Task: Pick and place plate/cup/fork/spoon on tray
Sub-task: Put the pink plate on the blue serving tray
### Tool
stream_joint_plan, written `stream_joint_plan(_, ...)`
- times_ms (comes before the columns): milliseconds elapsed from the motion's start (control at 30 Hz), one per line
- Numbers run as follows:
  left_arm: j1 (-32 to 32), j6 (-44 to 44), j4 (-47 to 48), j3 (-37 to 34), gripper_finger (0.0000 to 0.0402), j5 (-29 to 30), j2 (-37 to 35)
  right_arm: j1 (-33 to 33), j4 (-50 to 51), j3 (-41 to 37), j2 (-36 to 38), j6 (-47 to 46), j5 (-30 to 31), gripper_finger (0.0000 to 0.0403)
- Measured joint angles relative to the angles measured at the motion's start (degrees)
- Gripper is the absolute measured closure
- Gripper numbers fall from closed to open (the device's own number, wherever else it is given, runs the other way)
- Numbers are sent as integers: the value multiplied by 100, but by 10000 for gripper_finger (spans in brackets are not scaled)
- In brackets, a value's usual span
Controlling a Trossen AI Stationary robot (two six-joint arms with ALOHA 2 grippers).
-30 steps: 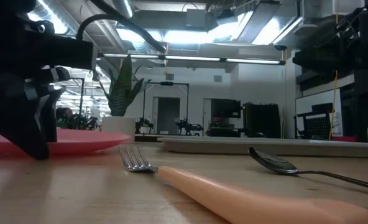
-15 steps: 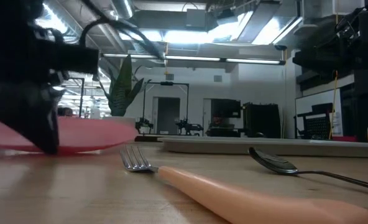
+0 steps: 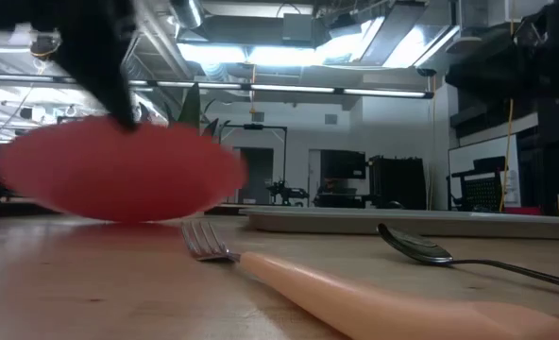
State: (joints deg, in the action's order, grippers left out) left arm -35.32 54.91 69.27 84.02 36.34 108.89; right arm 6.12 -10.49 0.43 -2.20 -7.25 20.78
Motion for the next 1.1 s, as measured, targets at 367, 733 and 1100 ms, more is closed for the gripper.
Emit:
stream_joint_plan(367,494,-2056,98,902,401,886,-15,-1,-266,0,2,9,-304,299)
stream_joint_plan(733,1657,-5802,-2116,913,401,612,359,-1,-1097,0,11,18,-758,299)
stream_joint_plan(1100,2671,-8086,-4024,908,401,-50,1153,1,-2043,0,13,-162,-1958,299)
